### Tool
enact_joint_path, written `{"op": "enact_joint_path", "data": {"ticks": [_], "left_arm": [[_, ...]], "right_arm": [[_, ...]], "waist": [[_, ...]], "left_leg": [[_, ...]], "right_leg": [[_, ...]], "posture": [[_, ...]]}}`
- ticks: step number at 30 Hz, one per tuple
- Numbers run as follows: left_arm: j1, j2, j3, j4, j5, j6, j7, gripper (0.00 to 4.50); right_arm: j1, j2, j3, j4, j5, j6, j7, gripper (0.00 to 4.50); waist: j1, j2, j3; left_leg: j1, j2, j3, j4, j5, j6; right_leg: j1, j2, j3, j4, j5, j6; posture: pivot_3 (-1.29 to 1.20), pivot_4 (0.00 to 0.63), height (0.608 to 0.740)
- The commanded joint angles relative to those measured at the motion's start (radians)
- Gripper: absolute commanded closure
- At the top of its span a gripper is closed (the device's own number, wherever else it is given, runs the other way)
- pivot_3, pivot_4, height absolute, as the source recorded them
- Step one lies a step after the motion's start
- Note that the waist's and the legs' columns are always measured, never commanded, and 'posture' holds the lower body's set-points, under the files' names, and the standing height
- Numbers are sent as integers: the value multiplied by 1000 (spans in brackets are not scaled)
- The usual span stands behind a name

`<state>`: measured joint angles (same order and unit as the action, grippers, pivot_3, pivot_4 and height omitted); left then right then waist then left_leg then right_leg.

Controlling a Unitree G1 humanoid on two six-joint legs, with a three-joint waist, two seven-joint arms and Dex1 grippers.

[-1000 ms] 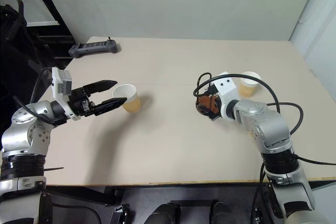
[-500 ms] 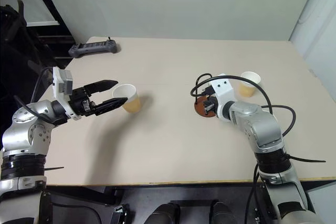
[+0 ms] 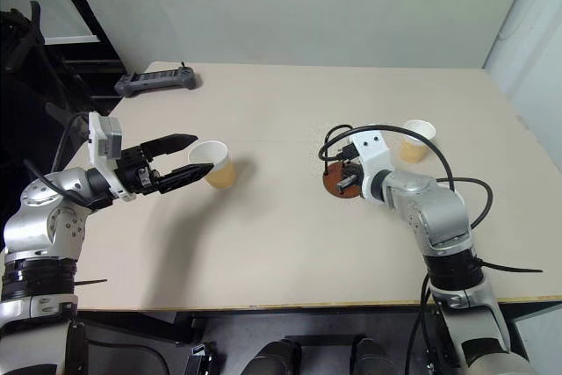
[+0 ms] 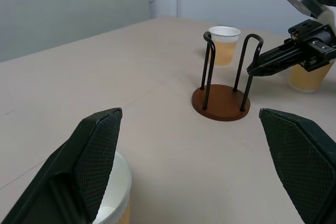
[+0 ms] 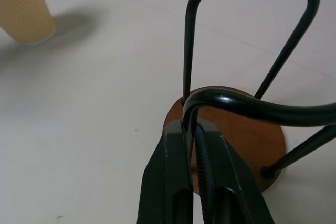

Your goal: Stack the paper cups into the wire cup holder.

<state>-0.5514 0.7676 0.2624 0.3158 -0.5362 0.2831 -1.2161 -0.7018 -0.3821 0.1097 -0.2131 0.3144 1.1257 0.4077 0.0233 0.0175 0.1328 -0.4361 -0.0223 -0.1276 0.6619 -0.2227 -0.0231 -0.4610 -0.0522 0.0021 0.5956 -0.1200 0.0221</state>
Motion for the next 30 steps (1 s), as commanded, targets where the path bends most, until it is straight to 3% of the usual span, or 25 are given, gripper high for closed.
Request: {"op": "enact_joint_path", "data": {"ticks": [1,6,12,19,30], "left_arm": [[-28,13,8,-12,-4,2,-2,0],[-40,17,2,-8,-1,7,-7,0],[-48,16,-4,8,4,2,-19,0],[-65,8,-12,38,15,-12,-38,0],[-74,8,-18,44,18,-11,-47,0]], "right_arm": [[-35,-65,-3,21,64,-1,137,4478],[-58,-179,45,44,105,-29,311,4478],[-75,-256,101,53,120,-75,463,4478],[-139,-284,176,100,100,-163,614,4478],[-255,-289,299,275,-55,-442,795,4478]], "waist": [[0,0,0],[0,0,0],[-2,-1,0],[-3,-1,0],[-3,-1,0]], "left_leg": [[0,0,0,0,0,0],[-1,0,0,0,0,-1],[-1,0,0,0,6,9],[-1,0,0,0,7,10],[-1,0,0,-1,7,10]], "right_leg": [[0,0,0,0,0,0],[0,0,0,0,0,0],[0,0,0,-1,0,0],[0,0,0,-1,0,0],[-1,0,0,-1,-1,-1]], "posture": [[0,150,740],[0,150,740],[0,150,740],[0,150,740],[0,150,740]]}}
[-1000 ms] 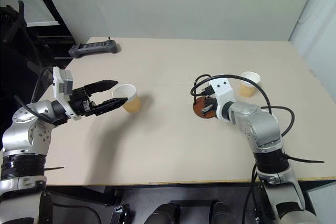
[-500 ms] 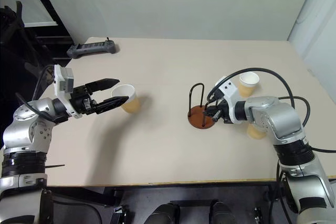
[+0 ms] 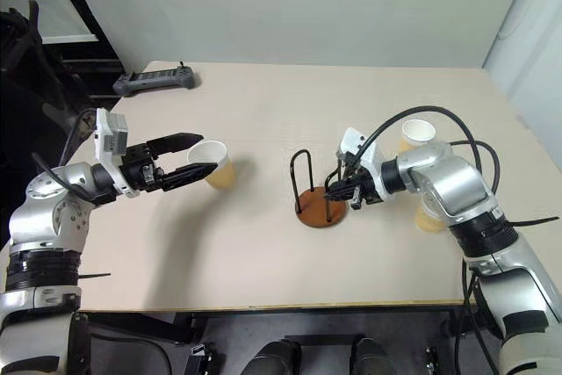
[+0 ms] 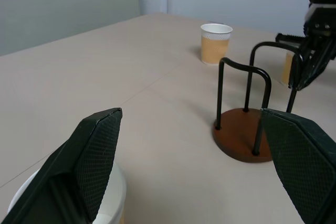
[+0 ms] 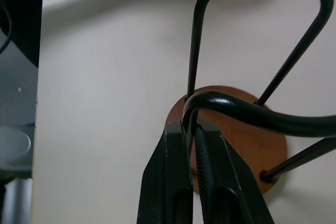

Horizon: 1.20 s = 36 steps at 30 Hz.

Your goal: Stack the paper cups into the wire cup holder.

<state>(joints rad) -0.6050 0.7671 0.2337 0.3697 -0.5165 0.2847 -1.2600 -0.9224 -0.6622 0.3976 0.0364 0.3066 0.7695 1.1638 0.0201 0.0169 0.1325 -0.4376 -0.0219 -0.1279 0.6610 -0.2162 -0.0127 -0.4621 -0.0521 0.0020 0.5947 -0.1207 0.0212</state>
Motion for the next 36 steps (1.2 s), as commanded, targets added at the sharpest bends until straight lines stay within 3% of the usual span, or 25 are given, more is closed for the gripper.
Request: {"op": "enact_joint_path", "data": {"ticks": [1,5,36], "left_arm": [[-21,9,11,-11,-1,-13,-3,0],[-23,9,10,-9,-1,-13,-3,0],[-35,1,-1,-30,-5,2,10,0]], "right_arm": [[-39,-9,18,41,-64,-115,52,4478],[-47,-9,34,88,-122,-233,112,4478],[-109,92,26,270,-203,-471,312,4478]], "waist": [[0,0,0],[0,0,0],[-2,0,0]], "left_leg": [[0,0,0,0,0,0],[0,0,0,0,0,0],[1,0,0,-1,1,-1]], "right_leg": [[0,0,0,0,0,0],[0,0,0,0,0,0],[0,0,0,1,2,-3]], "posture": [[0,150,740],[0,150,740],[0,150,740]]}}
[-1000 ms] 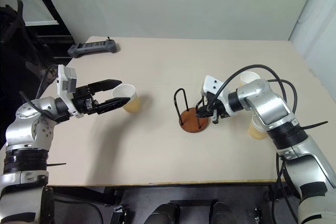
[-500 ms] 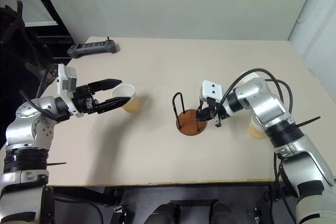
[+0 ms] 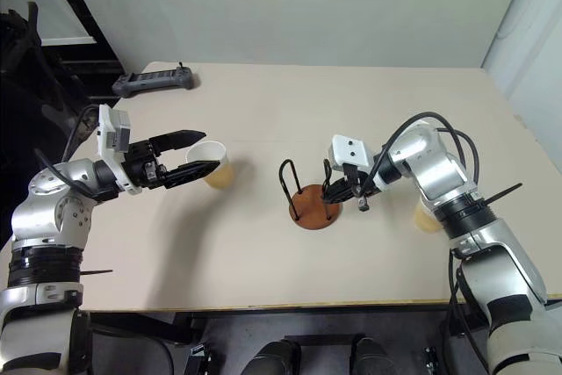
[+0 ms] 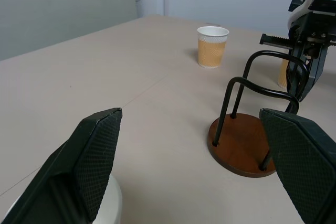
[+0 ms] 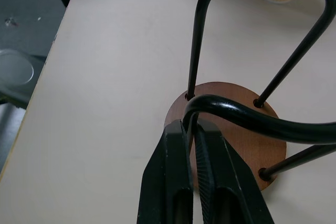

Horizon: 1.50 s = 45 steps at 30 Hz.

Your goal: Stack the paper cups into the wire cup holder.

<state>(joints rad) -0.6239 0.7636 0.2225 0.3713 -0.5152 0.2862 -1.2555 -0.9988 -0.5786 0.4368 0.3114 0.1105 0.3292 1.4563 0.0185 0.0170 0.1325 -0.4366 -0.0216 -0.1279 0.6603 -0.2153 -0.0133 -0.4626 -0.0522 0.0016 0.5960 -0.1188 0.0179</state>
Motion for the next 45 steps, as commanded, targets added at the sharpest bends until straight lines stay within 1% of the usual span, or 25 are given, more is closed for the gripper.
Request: {"op": "enact_joint_path", "data": {"ticks": [1,11,14,22,25,28,29,30,32,37,41,45], "left_arm": [[-15,5,11,-34,-7,2,6,0],[-11,5,10,-56,-11,18,12,0],[-16,7,8,-58,-11,23,12,0],[-18,10,8,-64,-11,30,13,0],[-18,10,9,-67,-11,31,13,0],[-17,10,9,-69,-11,32,14,0],[-17,10,9,-71,-11,33,14,0],[-17,10,8,-71,-12,34,15,0],[-18,9,8,-73,-11,36,15,0],[-19,8,7,-77,-10,39,14,0],[-22,10,6,-70,-8,38,11,0],[-29,3,0,-56,-3,31,9,0]], "right_arm": [[-34,10,-11,-3,-12,-40,25,4478],[-28,28,-15,20,-38,-109,55,4478],[-29,37,-20,42,-52,-159,40,4478],[-63,54,-12,114,-87,-204,45,4478],[-68,56,-11,128,-101,-207,45,3776],[-67,56,-12,130,-109,-202,51,2741],[-65,55,-12,131,-115,-208,48,2473],[-64,53,-12,130,-117,-206,50,2026],[-61,52,-16,130,-119,-197,50,1400],[-63,32,-44,137,-112,-134,37,1400],[-78,-23,-75,139,-113,-107,27,1400],[-106,-78,-88,173,-145,-137,0,1400]], "waist": [[-1,0,0],[-1,0,0],[-1,0,0],[-3,0,0],[-3,0,0],[-3,0,0],[-3,0,0],[-3,0,0],[-3,0,0],[-2,0,0],[2,0,0],[2,0,0]], "left_leg": [[0,0,0,0,0,0],[0,0,0,0,0,0],[1,0,0,0,0,-1],[1,0,0,0,1,-2],[1,0,0,0,1,-2],[1,0,0,0,1,-2],[1,0,0,0,1,-2],[1,0,0,0,1,-2],[1,0,0,0,1,-2],[1,0,0,0,1,-2],[1,0,0,0,1,-2],[1,0,0,0,1,-3]], "right_leg": [[0,0,0,0,0,0],[0,0,0,1,0,-1],[0,0,0,1,0,-1],[0,0,0,4,0,-3],[0,0,0,4,0,-4],[0,0,0,4,0,-4],[0,0,0,4,-1,-5],[-1,0,0,4,-1,-5],[-1,0,0,4,-1,-5],[-1,0,0,4,-1,-5],[-1,0,0,4,-1,-5],[-1,0,0,4,-1,-5]], "posture": [[0,150,740],[0,150,740],[0,150,740],[0,150,740],[0,150,740],[0,150,740],[0,150,740],[0,150,740],[0,150,740],[0,150,740],[0,150,740],[0,150,740]]}}
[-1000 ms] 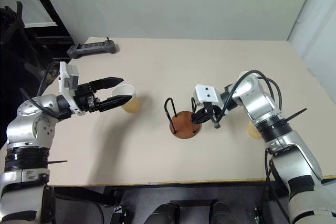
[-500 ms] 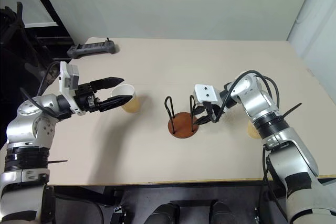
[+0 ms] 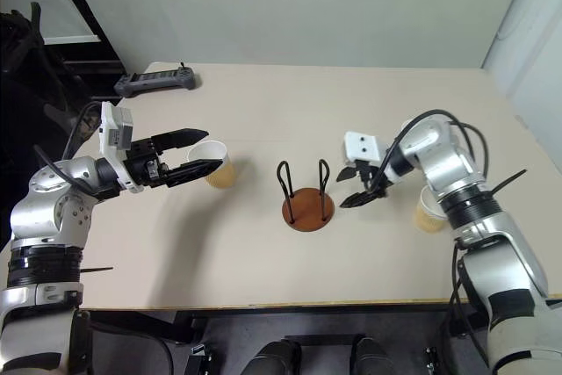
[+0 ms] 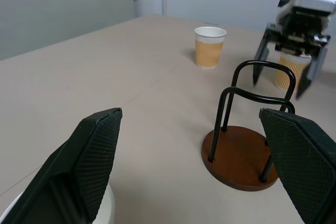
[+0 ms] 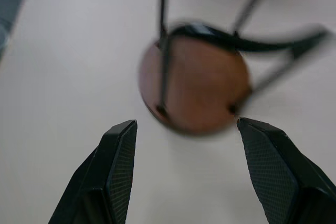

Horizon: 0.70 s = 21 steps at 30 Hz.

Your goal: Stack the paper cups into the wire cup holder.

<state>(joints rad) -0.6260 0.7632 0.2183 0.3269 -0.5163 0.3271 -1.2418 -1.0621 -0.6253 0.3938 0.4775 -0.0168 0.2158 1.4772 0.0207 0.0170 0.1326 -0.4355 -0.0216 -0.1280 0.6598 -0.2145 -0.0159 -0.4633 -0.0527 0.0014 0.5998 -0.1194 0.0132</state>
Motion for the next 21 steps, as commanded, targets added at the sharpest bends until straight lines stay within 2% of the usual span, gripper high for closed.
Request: {"op": "enact_joint_path", "data": {"ticks": [1,6,11,16,21], "left_arm": [[-32,-1,1,-6,-1,-13,-6,0],[-48,-17,-10,13,4,-24,-9,0],[-57,-23,-16,23,5,-31,-12,0],[-55,-20,-17,25,2,-34,-13,0],[-47,-15,-12,20,-1,-32,-12,0]], "right_arm": [[-51,-44,-43,20,-30,-32,-25,1400],[-107,-44,-61,105,-70,-56,-108,1400],[-203,-23,-48,301,-182,-173,-338,1400],[-268,-18,-1,470,-310,-316,-501,1400],[-298,-16,39,579,-407,-406,-571,1400]], "waist": [[-1,0,0],[-1,0,0],[-3,0,0],[1,0,0],[3,0,0]], "left_leg": [[0,0,0,0,0,0],[1,0,0,-1,0,0],[1,1,0,-3,1,-1],[1,1,0,-6,0,-1],[1,2,1,-8,0,-2]], "right_leg": [[0,0,0,0,0,0],[0,0,0,1,0,0],[-2,0,0,2,0,0],[-4,0,-1,3,0,0],[-4,-1,-1,3,0,0]], "posture": [[0,150,740],[0,150,740],[0,150,740],[0,150,740],[0,150,740]]}}
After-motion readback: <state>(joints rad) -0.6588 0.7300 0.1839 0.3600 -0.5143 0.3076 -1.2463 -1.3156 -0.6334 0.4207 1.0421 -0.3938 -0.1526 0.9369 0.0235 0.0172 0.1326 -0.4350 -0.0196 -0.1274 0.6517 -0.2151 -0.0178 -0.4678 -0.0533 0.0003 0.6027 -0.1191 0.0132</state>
